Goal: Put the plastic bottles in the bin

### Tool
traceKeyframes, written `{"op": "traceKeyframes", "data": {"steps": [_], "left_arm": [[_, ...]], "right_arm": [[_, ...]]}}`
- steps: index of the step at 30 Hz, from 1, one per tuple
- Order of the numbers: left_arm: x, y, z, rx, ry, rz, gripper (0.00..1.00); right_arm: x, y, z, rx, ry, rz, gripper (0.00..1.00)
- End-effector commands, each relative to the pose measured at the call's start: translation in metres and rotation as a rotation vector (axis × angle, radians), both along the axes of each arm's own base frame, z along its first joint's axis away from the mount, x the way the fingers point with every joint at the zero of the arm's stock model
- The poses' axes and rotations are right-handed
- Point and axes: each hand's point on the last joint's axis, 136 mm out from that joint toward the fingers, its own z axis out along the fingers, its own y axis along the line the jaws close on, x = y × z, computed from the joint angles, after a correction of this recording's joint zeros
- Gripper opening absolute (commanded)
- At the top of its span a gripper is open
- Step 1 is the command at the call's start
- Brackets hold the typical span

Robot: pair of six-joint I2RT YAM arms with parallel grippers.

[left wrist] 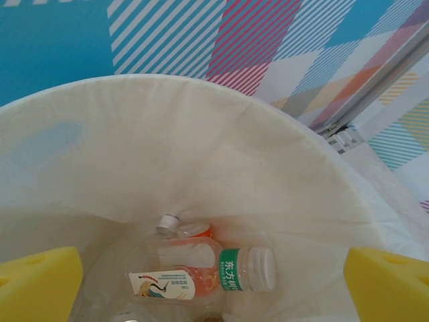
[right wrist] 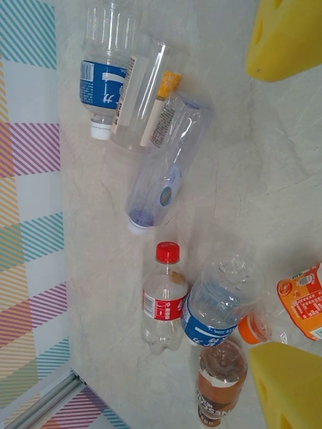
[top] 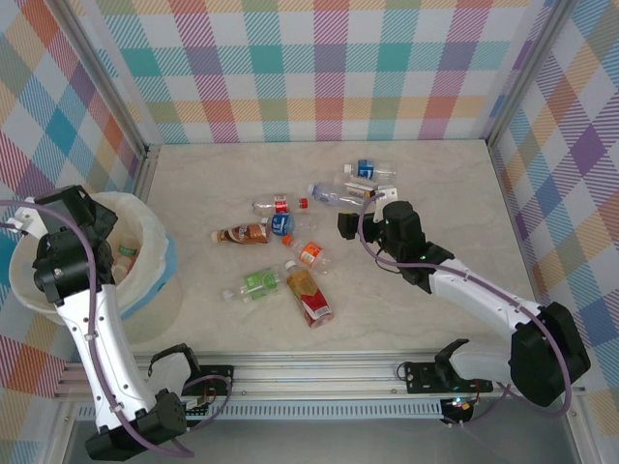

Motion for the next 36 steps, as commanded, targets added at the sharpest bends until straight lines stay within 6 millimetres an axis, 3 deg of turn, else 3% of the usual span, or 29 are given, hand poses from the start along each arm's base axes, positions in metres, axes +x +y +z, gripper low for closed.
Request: {"op": "traceKeyframes", "data": {"steps": [1,7,13,14,21,27,32,36], "left_arm": [[0.009,-0.011,0.014,-0.036,-0.098,-0.065,1.0],[0.027,-0.057,0.028,-0.181,-0.223,-0.27,1.0],[0.033,-0.096,0.052,-0.21,-0.302,-0.436,1.0],[0.034,-0.1,0.053,-0.225,-0.307,-0.452,1.0],[0.061,-0.178,0.043,-0.393,-0.276,-0.758,1.0],[0.08,-0.271,-0.001,-0.451,-0.152,-1.024,1.0],[0.078,-0.335,-0.07,-0.417,0.066,-1.183,1.0],[0.071,-0.361,-0.133,-0.471,0.177,-1.236,1.0]], "right_arm": [[0.0,-0.006,0.006,0.018,-0.012,-0.027,1.0],[0.001,-0.007,0.007,0.02,-0.017,-0.037,1.0],[0.002,-0.007,0.005,0.03,-0.009,-0.04,1.0],[0.002,-0.007,0.005,0.031,-0.009,-0.041,1.0],[0.003,-0.006,0.006,0.048,-0.005,-0.047,1.0],[0.002,-0.006,0.002,0.058,0.015,-0.055,1.0],[0.0,-0.007,-0.003,0.058,0.033,-0.058,1.0],[0.0,-0.008,-0.005,0.05,0.034,-0.059,1.0]]}}
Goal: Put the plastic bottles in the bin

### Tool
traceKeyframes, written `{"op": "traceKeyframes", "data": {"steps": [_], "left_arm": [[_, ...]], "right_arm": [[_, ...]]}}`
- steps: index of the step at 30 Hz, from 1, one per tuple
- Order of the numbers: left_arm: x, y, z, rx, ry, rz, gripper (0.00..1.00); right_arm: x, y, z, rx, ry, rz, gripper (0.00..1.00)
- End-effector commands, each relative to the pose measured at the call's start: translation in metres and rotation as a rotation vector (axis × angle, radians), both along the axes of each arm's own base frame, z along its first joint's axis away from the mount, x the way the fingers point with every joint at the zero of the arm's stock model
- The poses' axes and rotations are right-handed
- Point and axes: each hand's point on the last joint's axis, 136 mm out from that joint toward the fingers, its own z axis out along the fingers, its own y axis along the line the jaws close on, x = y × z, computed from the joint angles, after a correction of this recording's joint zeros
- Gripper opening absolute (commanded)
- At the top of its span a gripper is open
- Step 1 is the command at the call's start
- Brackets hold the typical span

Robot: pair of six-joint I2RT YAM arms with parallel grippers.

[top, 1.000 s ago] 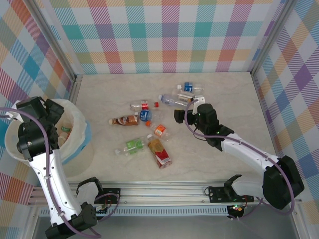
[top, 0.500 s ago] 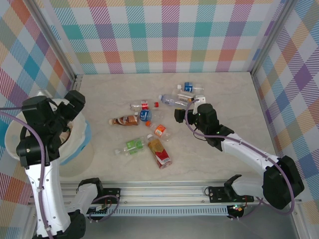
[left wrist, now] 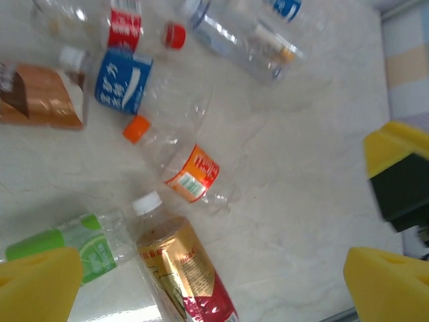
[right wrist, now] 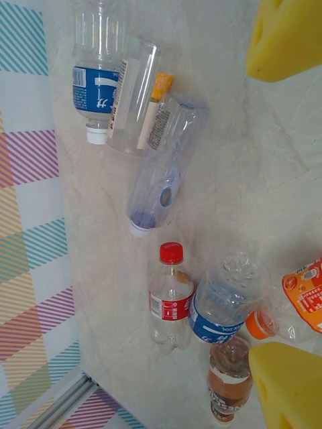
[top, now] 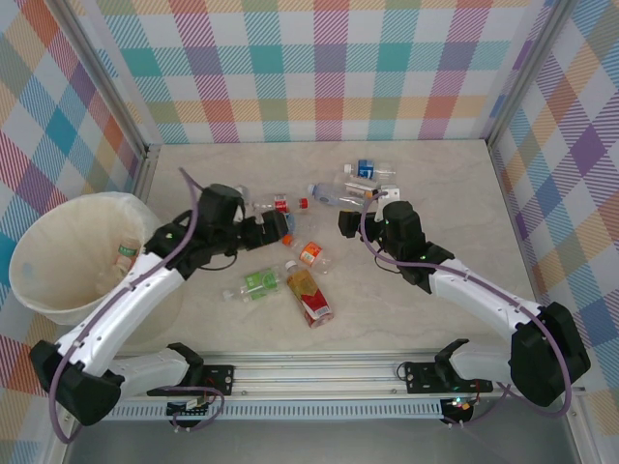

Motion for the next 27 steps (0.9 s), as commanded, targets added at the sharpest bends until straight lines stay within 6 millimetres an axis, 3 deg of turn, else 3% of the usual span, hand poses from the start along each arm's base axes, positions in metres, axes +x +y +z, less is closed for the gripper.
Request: {"op": "traceKeyframes", "data": {"steps": [1,5,11,17,20,23,27], "left_arm": [[-0.001,-0.012,-0.03,-0.012,0.008,-0.036,1.0],[-0.002,-0.003,-0.065,0.055,0.015,-0.028,1.0],[0.001,0.012,-0.087,0.189,-0.056,-0.056,1.0],[0.0,0.014,-0.106,0.369,-0.155,-0.207,1.0],[0.0,0.015,-0.118,0.459,-0.135,-0.29,1.0],[-0.012,0.0,-0.135,0.463,-0.09,-0.468,1.0],[-0.019,0.007,-0.157,0.563,-0.004,-0.569,1.0]], "right_arm": [[-0.001,-0.005,-0.004,0.002,0.009,-0.02,1.0],[-0.001,-0.005,-0.004,-0.003,0.006,-0.018,1.0],[-0.001,-0.007,-0.006,-0.005,0.011,-0.024,1.0],[0.0,-0.005,-0.003,-0.004,0.007,-0.022,1.0],[0.001,-0.005,-0.001,-0.008,-0.001,-0.021,1.0],[0.002,-0.005,0.001,-0.012,-0.006,-0.017,1.0],[0.0,-0.006,0.002,-0.018,-0.005,-0.018,1.0]]}}
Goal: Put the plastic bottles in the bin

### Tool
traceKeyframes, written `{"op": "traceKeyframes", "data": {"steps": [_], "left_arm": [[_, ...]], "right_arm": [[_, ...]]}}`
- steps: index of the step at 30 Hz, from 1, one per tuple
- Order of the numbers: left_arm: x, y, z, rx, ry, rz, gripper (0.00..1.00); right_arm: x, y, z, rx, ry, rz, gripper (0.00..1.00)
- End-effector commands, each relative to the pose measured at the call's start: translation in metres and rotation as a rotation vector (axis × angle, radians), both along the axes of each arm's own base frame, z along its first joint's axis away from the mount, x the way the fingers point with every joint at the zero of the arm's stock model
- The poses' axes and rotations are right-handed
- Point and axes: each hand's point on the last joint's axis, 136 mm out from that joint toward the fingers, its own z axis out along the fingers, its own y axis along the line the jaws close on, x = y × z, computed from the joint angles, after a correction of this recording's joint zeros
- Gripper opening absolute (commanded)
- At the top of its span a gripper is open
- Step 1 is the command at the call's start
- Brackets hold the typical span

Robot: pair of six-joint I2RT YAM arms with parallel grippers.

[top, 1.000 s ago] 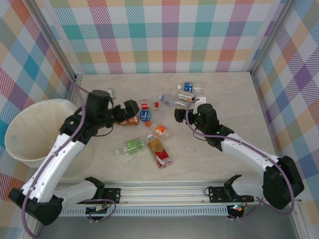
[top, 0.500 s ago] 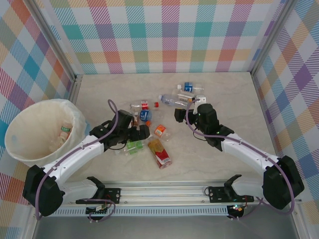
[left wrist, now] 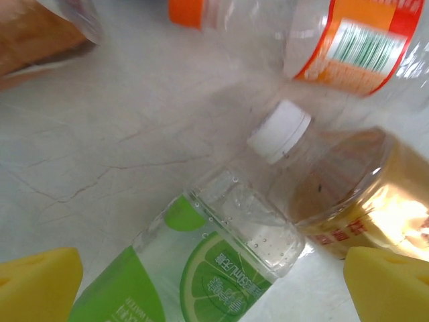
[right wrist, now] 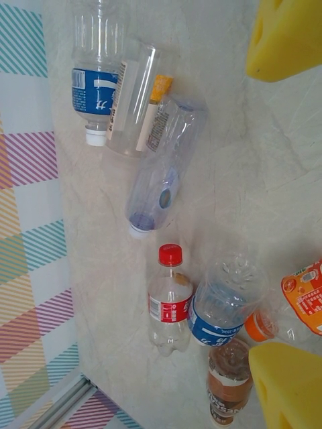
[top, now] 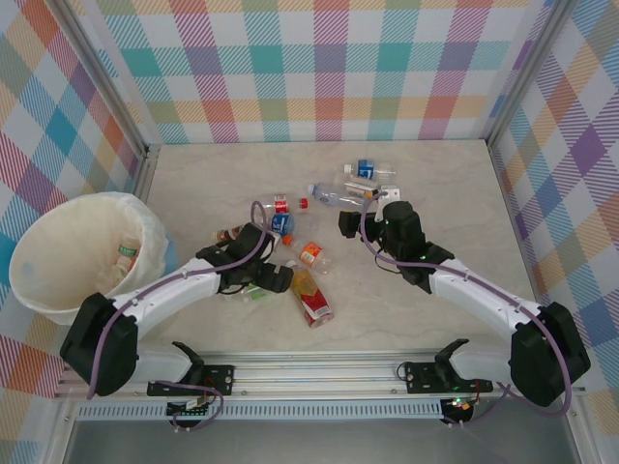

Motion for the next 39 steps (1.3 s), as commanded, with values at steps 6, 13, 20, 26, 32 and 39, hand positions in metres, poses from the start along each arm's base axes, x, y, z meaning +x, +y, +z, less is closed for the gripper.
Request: {"op": "traceKeyframes", "data": {"steps": [6,13,20,26,32,39], "left_arm": [[-0.001,0.02,-0.021,0.244,0.061,-0.116,1.0],[0.005,0.034,-0.035,0.36,0.076,-0.101,0.95],[0.009,0.045,-0.043,0.446,0.094,-0.072,0.73],[0.013,0.041,-0.037,0.413,0.068,-0.048,0.56],[0.018,0.04,-0.029,0.389,0.041,-0.003,0.43],[0.011,0.019,-0.021,0.274,0.077,-0.052,0.28]], "right_arm": [[-0.003,-0.012,0.006,-0.012,-0.018,-0.036,1.0],[-0.004,-0.014,0.007,-0.017,-0.021,-0.042,1.0],[-0.003,-0.014,0.007,-0.025,-0.023,-0.039,1.0],[-0.003,-0.015,0.008,-0.026,-0.024,-0.045,1.0],[-0.002,-0.016,0.009,-0.024,-0.023,-0.051,1.0],[-0.001,-0.013,0.011,-0.016,-0.024,-0.047,1.0]]}}
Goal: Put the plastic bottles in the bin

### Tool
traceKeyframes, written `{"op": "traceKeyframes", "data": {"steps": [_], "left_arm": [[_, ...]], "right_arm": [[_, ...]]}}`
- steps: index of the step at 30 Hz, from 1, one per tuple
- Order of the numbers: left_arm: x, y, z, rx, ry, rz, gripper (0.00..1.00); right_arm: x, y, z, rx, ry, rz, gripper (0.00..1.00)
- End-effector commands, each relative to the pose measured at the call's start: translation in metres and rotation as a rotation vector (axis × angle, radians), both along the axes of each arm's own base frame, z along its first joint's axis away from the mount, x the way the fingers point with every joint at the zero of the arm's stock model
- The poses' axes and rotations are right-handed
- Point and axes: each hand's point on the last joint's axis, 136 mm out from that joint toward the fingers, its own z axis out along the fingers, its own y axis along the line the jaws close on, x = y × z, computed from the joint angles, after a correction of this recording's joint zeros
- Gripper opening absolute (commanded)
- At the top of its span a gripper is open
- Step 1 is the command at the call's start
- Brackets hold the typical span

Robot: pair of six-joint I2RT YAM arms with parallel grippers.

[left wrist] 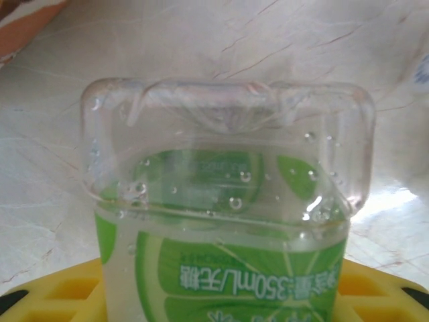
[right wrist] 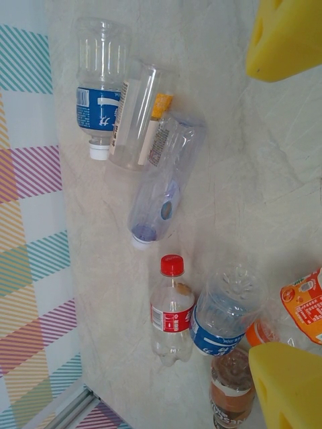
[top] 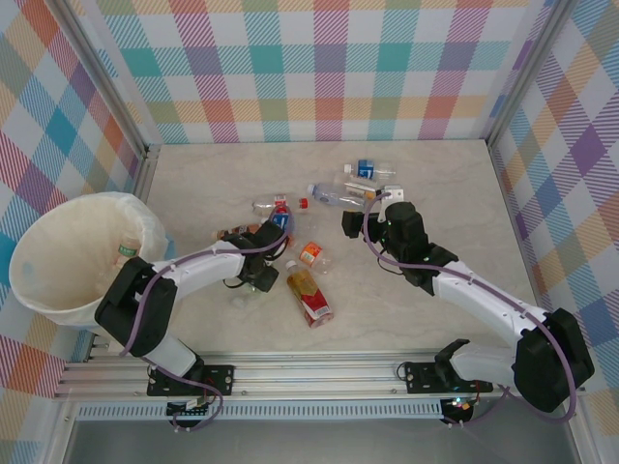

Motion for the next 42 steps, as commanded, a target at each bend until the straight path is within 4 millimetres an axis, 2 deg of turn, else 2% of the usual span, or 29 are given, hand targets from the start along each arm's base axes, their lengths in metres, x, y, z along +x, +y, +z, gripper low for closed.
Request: {"op": "traceKeyframes", "data": {"steps": [1,3,5,6,10,16,23,27,34,42], "left_arm": [[-0.001,-0.011,0.02,-0.059,-0.017,-0.011,0.24],[-0.001,-0.012,0.026,-0.073,-0.031,-0.019,0.17],[0.001,-0.013,0.035,-0.099,-0.061,-0.018,0.03],[0.002,-0.014,0.039,-0.11,-0.079,-0.016,0.0],[0.005,-0.015,0.064,-0.174,-0.163,-0.003,0.0],[0.006,-0.027,0.119,-0.376,-0.322,0.008,0.0],[0.004,-0.028,0.181,-0.552,-0.459,0.054,0.0],[0.008,-0.017,0.218,-0.621,-0.538,0.147,0.0],[0.005,-0.006,0.285,-0.704,-0.626,0.199,0.0],[-0.004,-0.001,0.351,-0.817,-0.776,0.156,0.0]], "right_arm": [[0.002,-0.004,0.006,0.003,-0.012,-0.018,1.0],[0.002,-0.004,0.006,0.005,-0.013,-0.018,1.0],[0.002,-0.004,0.007,0.007,-0.014,-0.018,1.0],[0.002,-0.004,0.007,0.008,-0.016,-0.018,1.0],[0.001,0.0,0.01,0.019,-0.029,0.006,1.0],[-0.004,0.015,0.021,0.057,-0.07,0.095,1.0],[-0.018,0.036,0.047,0.13,-0.172,0.249,1.0],[-0.022,0.036,0.06,0.167,-0.243,0.258,1.0],[-0.03,0.033,0.078,0.183,-0.332,0.274,1.0],[-0.041,0.038,0.089,0.215,-0.378,0.335,1.0]]}}
